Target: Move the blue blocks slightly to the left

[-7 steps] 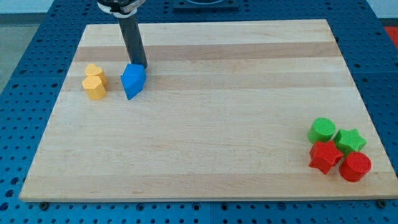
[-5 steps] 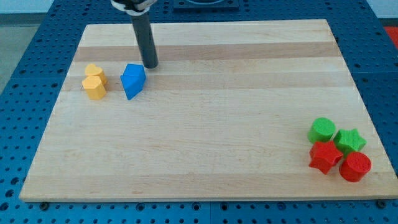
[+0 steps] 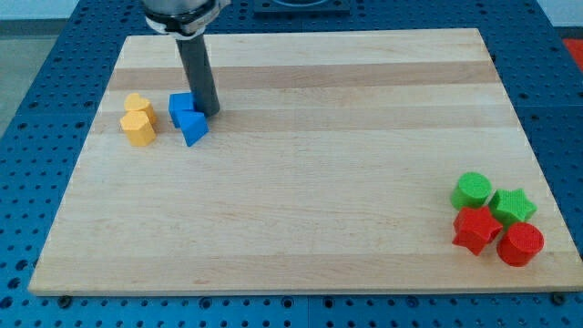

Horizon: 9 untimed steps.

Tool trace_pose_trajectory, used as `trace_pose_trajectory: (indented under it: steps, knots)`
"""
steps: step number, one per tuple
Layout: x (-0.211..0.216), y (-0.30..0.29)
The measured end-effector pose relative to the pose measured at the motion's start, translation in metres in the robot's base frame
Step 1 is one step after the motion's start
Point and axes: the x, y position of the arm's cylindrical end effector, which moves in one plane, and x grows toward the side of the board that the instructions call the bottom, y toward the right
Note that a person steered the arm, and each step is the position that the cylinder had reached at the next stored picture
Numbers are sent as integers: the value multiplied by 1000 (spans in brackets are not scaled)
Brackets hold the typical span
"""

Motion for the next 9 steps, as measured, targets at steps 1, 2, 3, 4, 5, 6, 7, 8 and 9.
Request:
trace_pose_trajectory:
  steps: [1, 2, 3, 4, 5, 6, 7, 8, 9]
  knots:
    - [0, -6]
    - [0, 10]
    - [5, 33]
    - [28, 38]
    - [43, 36]
    - [43, 22]
    - [43, 6]
    - [43, -9]
    - [43, -17]
